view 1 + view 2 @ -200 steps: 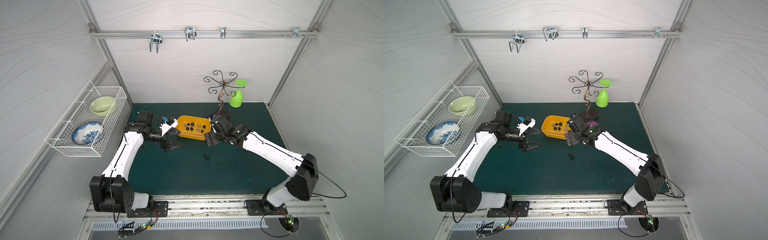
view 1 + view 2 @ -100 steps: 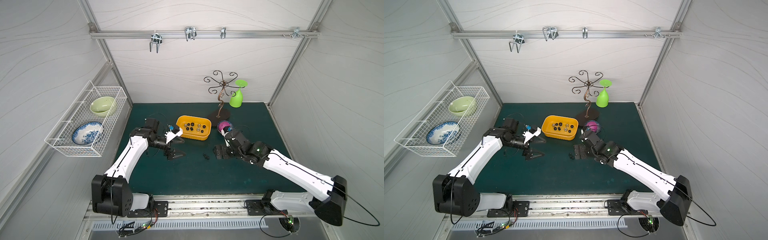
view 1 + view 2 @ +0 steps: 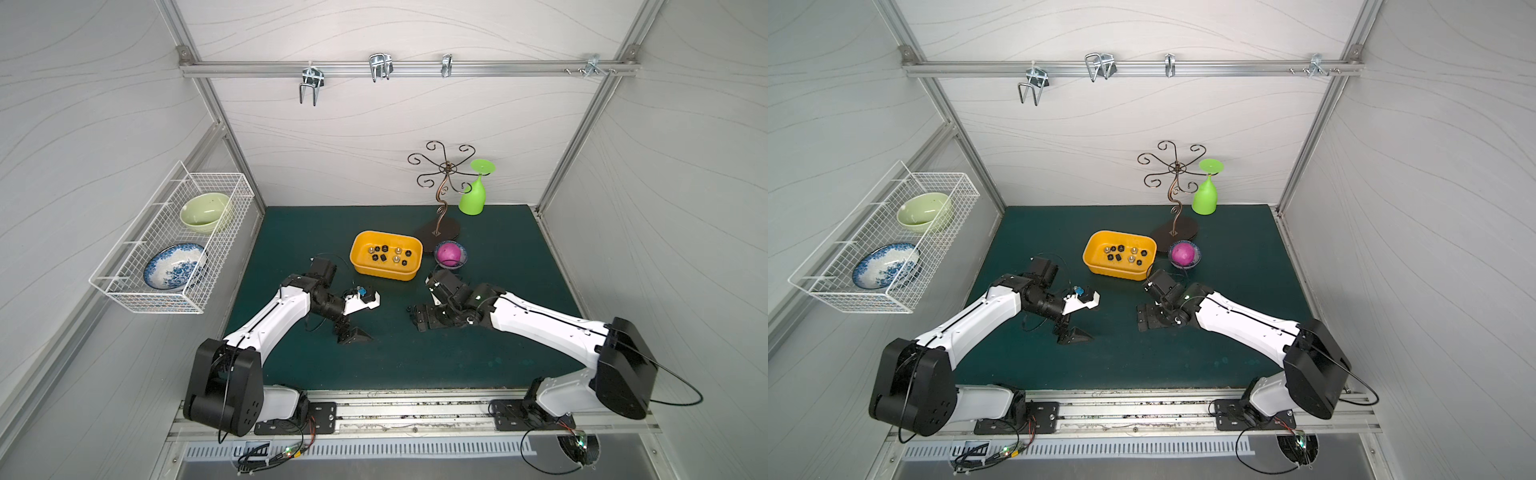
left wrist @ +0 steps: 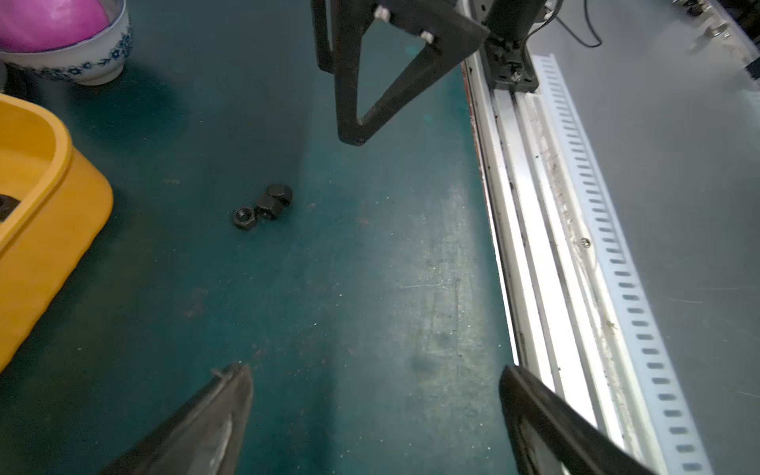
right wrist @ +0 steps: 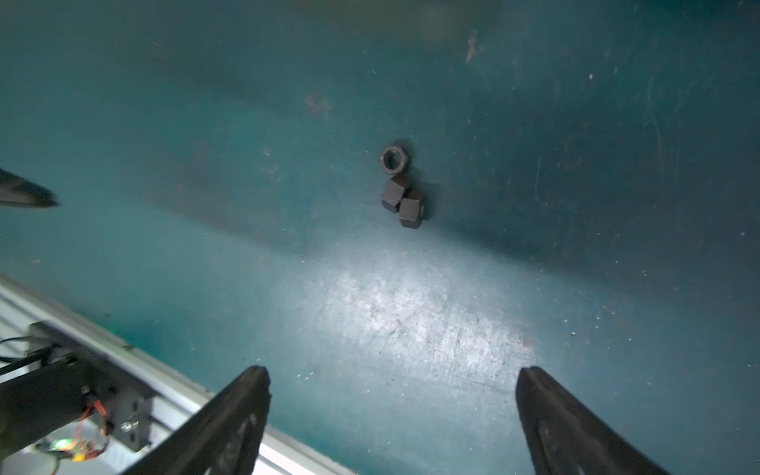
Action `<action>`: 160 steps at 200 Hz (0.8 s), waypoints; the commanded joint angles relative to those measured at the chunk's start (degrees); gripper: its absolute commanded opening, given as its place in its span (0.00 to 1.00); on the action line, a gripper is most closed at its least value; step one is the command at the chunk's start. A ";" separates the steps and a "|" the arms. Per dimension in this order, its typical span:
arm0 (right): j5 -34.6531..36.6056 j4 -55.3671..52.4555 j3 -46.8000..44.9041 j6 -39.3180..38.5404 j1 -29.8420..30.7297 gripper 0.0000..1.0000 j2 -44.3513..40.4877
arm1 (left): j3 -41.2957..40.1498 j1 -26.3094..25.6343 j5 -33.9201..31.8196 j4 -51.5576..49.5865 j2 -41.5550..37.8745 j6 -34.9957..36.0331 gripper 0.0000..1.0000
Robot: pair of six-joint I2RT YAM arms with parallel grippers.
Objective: Put the nuts on the desktop into the storage box
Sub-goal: Pick up the nut from the center of the board.
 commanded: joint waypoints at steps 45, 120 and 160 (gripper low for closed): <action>5.21 0.21 4.74 -0.66 0.29 0.93 9.06 | 0.19 -1.06 -1.53 -0.18 2.52 0.14 0.99; 6.73 0.68 7.39 -2.11 -1.44 0.93 17.21 | 1.06 -1.42 -1.77 -4.54 3.88 3.60 0.99; 7.41 0.56 7.87 -2.89 -2.36 0.93 18.50 | 1.21 -1.42 -3.86 -1.77 4.44 -0.64 0.98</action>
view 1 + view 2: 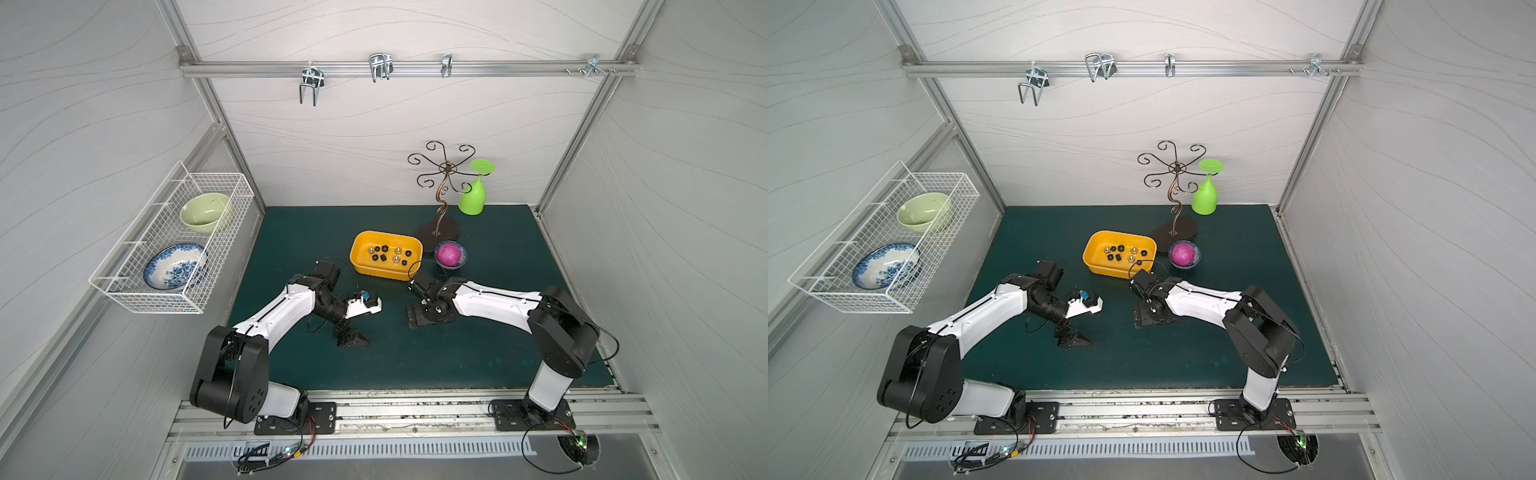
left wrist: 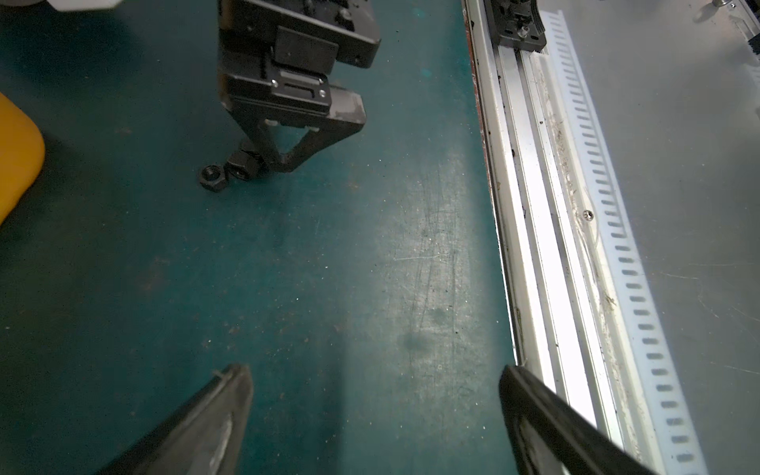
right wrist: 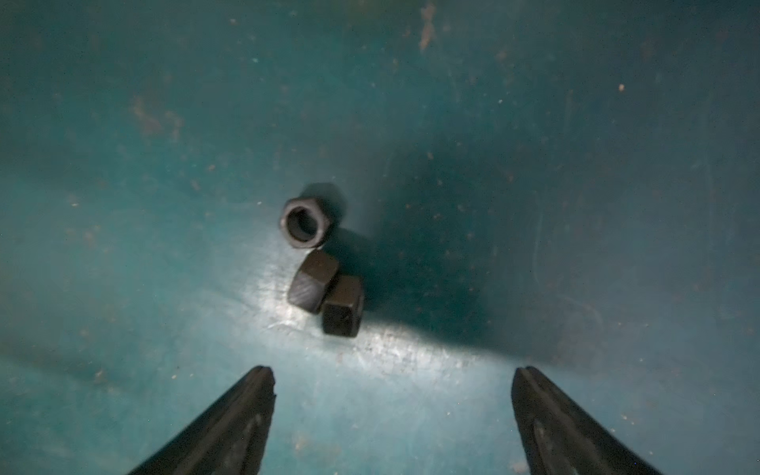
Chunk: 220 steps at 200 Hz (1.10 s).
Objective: Put the nuts on the desktop into the storage box
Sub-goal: Pick up the nut from the center of the board.
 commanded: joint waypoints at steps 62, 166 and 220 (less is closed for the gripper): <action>3.80 -0.50 1.56 -1.52 -0.78 0.93 2.39 | 2.02 -0.25 -2.62 0.45 1.56 -3.49 0.99; 8.78 -2.46 0.86 -2.67 -2.50 0.93 0.00 | 3.05 -0.37 -2.42 -2.50 2.28 -2.58 0.99; 6.87 -2.36 0.33 -4.99 -3.35 0.93 -2.39 | 3.43 -0.46 -2.59 -2.71 2.75 -3.31 0.98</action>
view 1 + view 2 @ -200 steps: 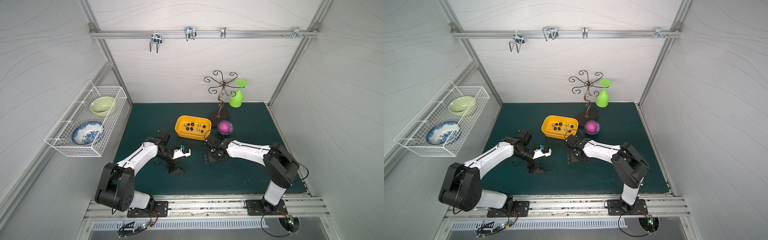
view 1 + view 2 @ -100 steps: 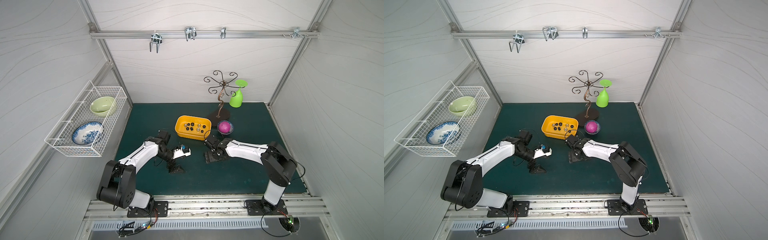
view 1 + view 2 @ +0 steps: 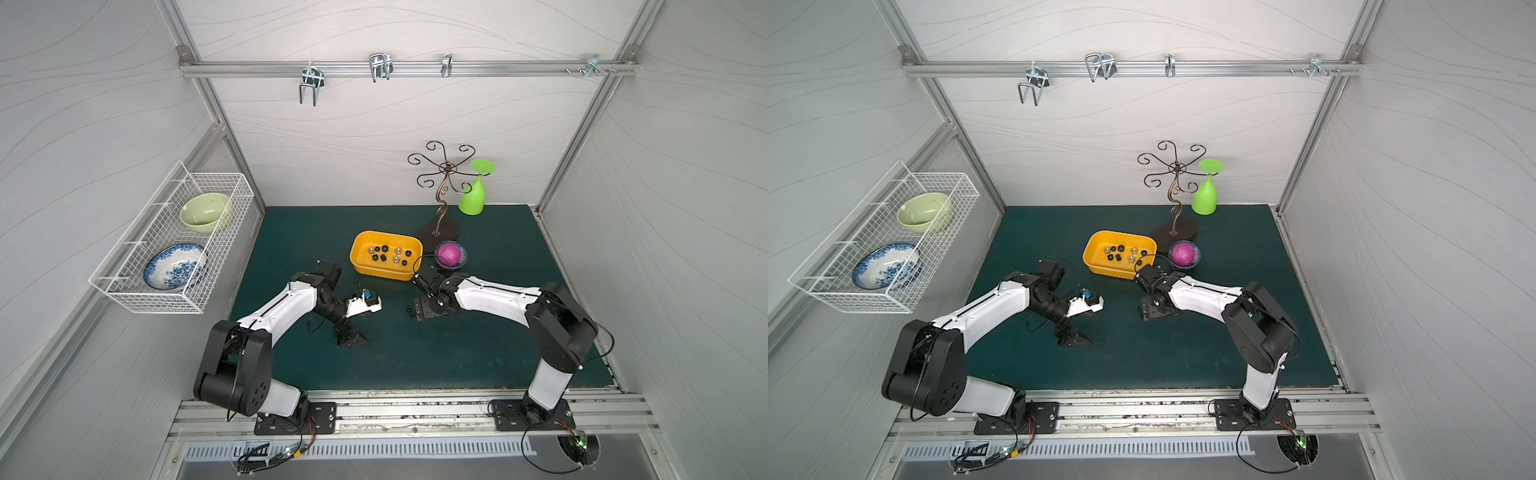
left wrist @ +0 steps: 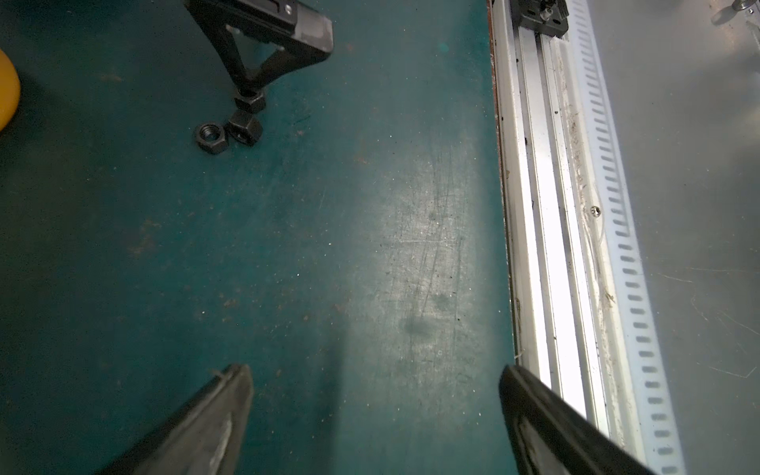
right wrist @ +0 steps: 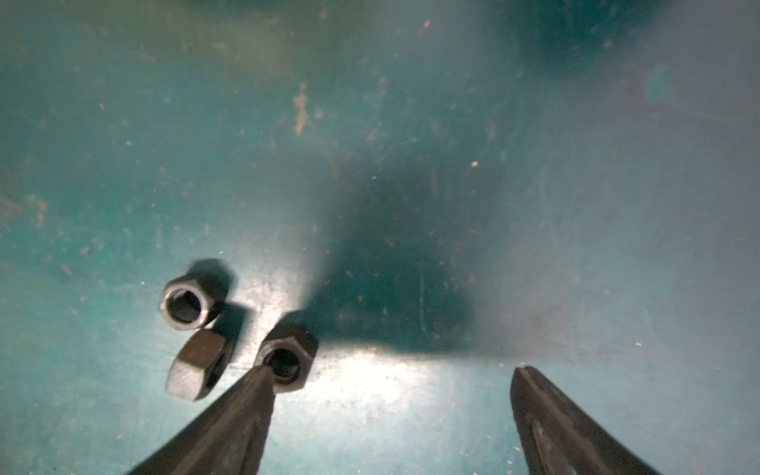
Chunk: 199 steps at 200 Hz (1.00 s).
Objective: Put the nuts on the desktop into the storage box
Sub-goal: Pick up the nut from the center of the board.
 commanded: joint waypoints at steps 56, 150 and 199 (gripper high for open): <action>-4.42 -0.80 1.46 -6.32 0.86 0.88 0.96 | 3.01 -0.74 -0.04 -3.12 1.51 0.22 0.98; -7.08 -0.78 5.25 -8.07 0.88 0.67 7.19 | 3.89 -1.63 -0.39 -4.80 2.75 -0.01 0.99; -8.62 -0.37 6.09 -8.52 0.81 0.53 8.87 | 3.93 -1.64 -0.96 -3.79 2.77 -0.98 0.98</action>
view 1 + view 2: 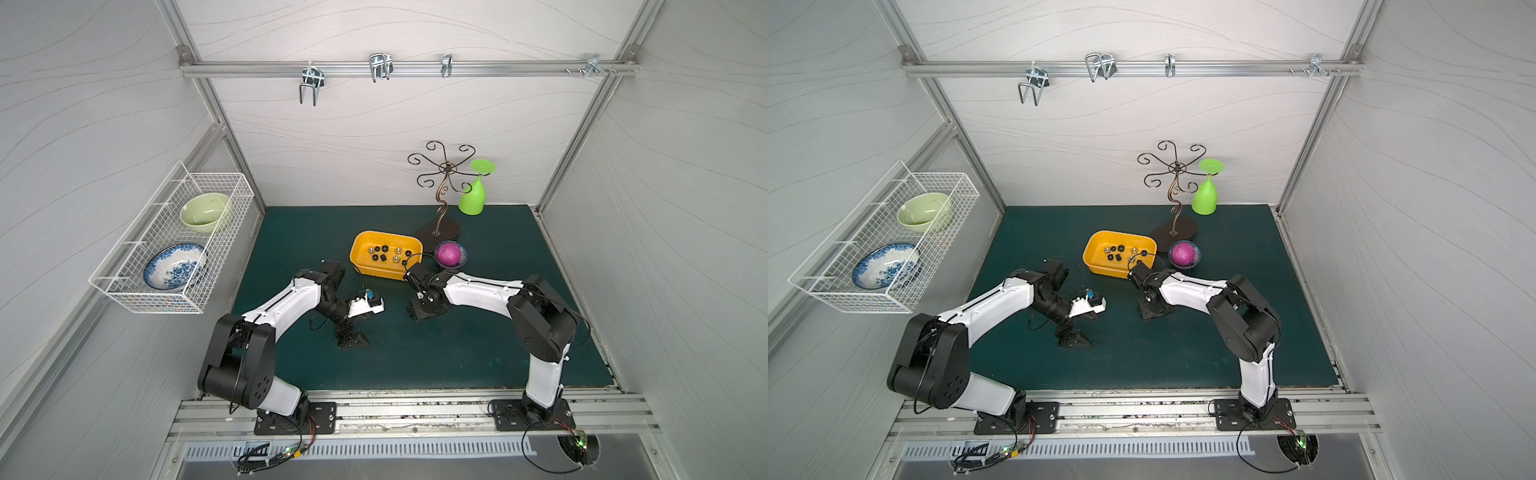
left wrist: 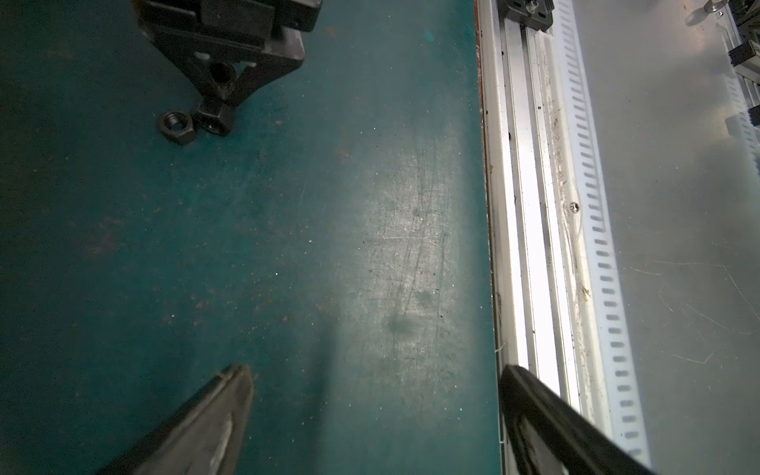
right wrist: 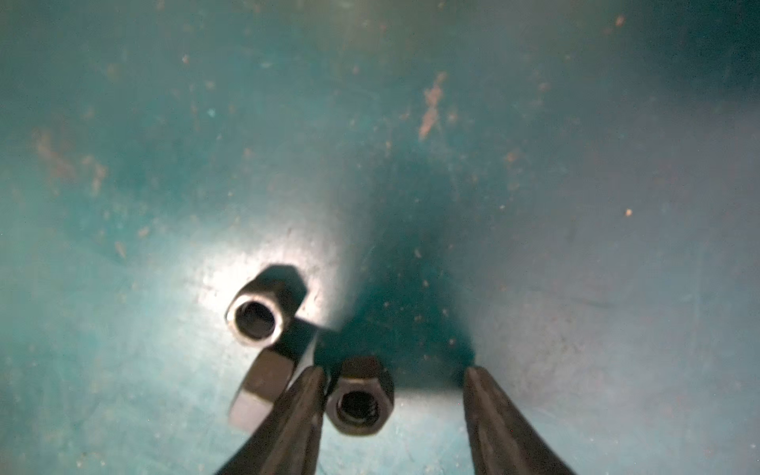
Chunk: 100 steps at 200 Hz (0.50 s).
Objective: Put the nuts on the desktop into the storage box
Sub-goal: Pick up the nut from the center of the board.
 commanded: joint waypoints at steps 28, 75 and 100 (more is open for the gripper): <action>-1.81 -0.10 0.49 -0.40 -0.01 0.50 1.72 | 2.00 -0.21 -0.50 -0.24 0.59 -1.04 0.99; -3.65 0.72 0.38 -0.22 -0.18 0.27 2.32 | 2.09 -0.27 -0.59 -0.19 0.55 -1.19 0.98; -3.86 0.51 0.42 0.16 -0.09 0.25 2.08 | 1.91 -0.26 -1.09 1.15 0.15 -2.45 0.99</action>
